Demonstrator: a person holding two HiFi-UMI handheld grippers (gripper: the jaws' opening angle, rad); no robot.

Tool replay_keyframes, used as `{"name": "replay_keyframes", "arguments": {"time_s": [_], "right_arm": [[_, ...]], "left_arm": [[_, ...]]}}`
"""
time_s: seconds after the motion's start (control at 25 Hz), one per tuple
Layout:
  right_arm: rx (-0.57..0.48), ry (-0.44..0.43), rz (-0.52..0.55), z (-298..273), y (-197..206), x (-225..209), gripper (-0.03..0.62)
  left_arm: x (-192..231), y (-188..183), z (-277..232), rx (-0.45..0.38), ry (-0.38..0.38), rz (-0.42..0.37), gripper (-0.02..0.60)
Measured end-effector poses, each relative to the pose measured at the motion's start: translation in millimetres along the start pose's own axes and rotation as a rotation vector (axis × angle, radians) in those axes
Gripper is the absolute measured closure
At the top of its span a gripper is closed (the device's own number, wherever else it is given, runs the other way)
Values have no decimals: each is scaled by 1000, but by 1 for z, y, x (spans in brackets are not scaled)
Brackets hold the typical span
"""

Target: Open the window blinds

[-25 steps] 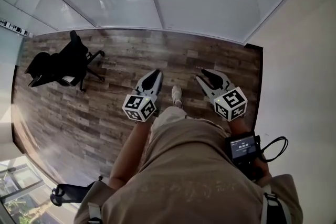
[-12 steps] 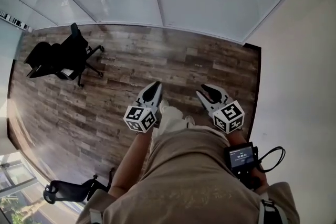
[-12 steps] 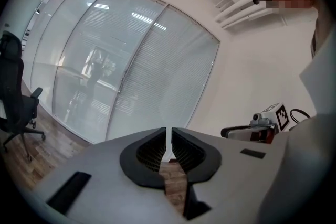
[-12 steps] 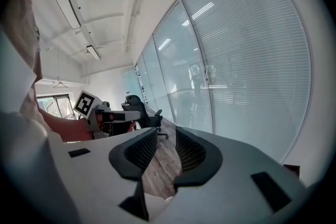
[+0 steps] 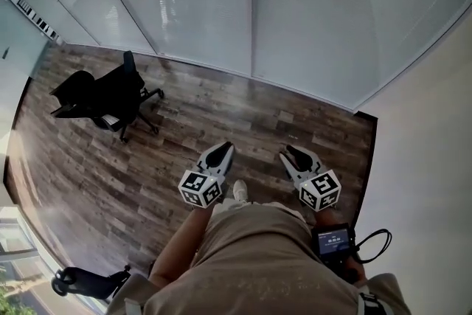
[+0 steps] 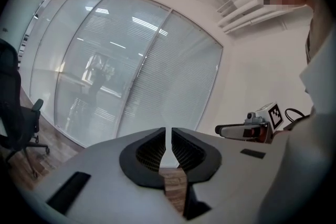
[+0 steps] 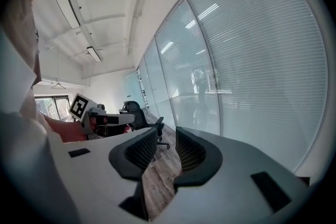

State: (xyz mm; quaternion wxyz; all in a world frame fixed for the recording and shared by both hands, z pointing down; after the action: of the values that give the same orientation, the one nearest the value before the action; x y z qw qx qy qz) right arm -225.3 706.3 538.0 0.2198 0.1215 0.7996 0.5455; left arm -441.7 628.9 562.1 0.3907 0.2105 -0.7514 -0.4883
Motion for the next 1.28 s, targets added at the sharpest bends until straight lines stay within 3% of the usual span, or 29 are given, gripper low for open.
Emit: {"name": "replay_keyframes", "arguments": {"time_s": [0.28, 0.6, 0.84, 1.04, 1.28], "right_arm": [[3, -9, -15, -69, -3, -5, 477], [-9, 30, -58, -94, -13, -63, 477], [-9, 41, -42, -111, -39, -145, 477], [-50, 46, -4, -124, -89, -218, 477], [-51, 6, 22, -126, -113, -275, 477]], "left_arm": [[70, -18, -13, -7, -32, 25, 538], [94, -31, -71, 28, -28, 25, 538], [99, -51, -145, 30, -82, 49, 538], [85, -86, -208, -2, -110, 49, 538], [68, -107, -264, -19, -134, 34, 538]]}}
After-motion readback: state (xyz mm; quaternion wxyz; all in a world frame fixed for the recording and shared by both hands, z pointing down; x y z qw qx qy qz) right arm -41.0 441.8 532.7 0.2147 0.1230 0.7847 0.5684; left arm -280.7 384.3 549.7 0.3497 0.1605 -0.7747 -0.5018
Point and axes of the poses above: the fingertips, and each gripper's own axes: z backward along the fingers, x to its left, y out of its underside, the point moved 6 cm from there along z, backward along the fingers, and after that the axes turned 2 degrees about -y, right-handed, at the moved point
